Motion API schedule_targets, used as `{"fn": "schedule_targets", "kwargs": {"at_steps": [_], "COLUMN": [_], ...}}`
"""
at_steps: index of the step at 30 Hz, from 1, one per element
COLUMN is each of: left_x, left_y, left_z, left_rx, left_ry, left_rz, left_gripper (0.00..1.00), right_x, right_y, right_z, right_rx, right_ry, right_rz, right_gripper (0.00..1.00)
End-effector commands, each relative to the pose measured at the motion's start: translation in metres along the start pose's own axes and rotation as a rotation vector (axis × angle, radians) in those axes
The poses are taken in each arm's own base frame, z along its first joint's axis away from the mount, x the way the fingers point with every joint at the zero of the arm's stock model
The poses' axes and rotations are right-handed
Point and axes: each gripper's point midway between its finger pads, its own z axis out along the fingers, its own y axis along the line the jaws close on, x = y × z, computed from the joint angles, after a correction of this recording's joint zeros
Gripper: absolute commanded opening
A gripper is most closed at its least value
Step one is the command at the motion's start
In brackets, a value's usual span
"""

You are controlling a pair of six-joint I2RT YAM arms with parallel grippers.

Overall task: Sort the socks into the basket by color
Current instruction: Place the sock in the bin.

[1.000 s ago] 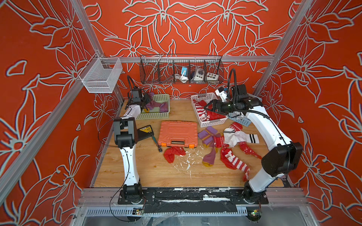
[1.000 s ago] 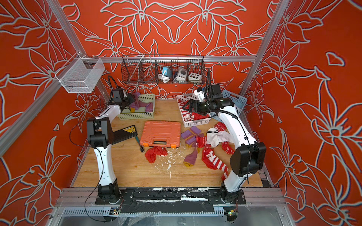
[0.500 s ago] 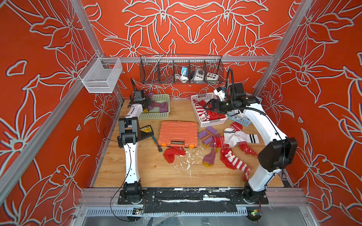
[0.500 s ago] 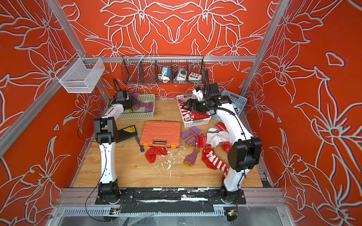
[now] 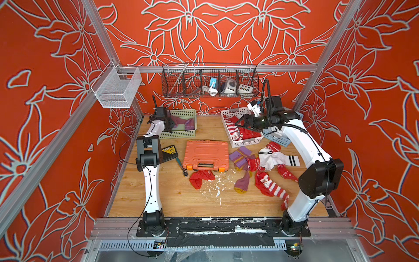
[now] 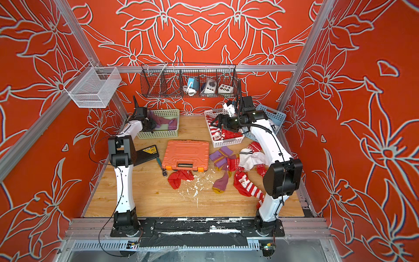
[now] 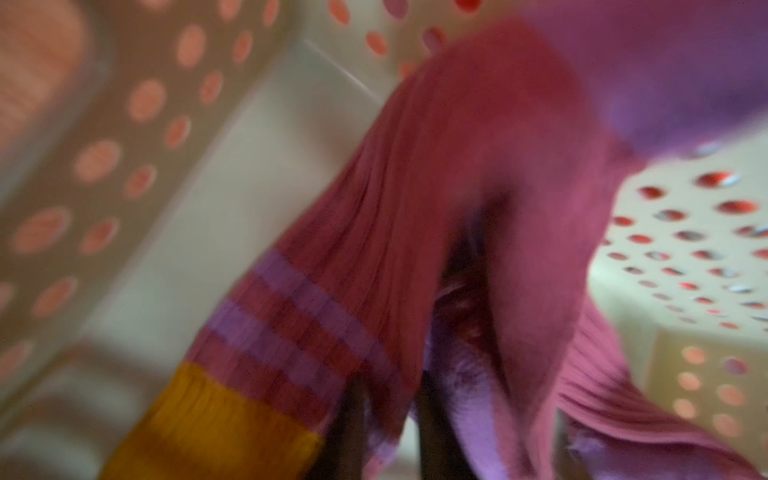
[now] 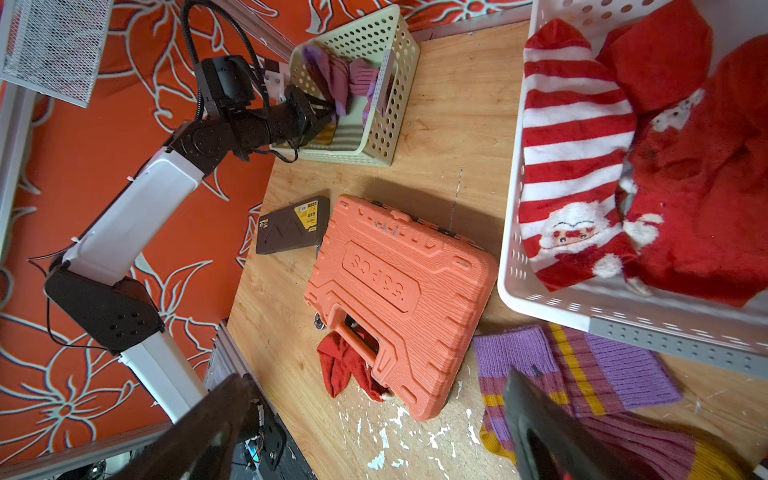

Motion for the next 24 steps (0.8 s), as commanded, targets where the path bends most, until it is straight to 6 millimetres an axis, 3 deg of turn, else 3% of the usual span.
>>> {"fn": "schedule_targets", "kwargs": {"at_steps": [1,4,10,18,24], "left_x": [-0.023,-0.031,-0.047,-0.063,-0.064], "left_y": [-0.013,-0.020,-0.038,-0.048,-0.029], "left_z": [-0.039,-0.052,-0.076,-0.119,-0.153], "left_rx": [0.023,0.056,0.118,0.149,0.124], "left_ry": [-0.061,-0.102,-0.152,-0.216,-0.249], "left_rz": [0.013,0.025,0.053,0.079,0.067], "left_gripper": [0.16,0.20,0.43,0.51,0.52], "right_x": [-0.003,-0.004,-0.005,0.002,0.030], "right_y": [0.001,0.002,0.004,-0.011,-0.033], "right_z": [-0.003,-0.003,-0.004,-0.002,0.009], "right_rx": [0.003,-0.002,-0.007,0.069,0.157], "right_ry": [-0.012,-0.016,-0.023,-0.001,0.091], "right_rz": [-0.013,-0.011,-0.015,-0.009,0.005], "right_gripper": [0.98,0.97,0.98,0.98,0.96]}}
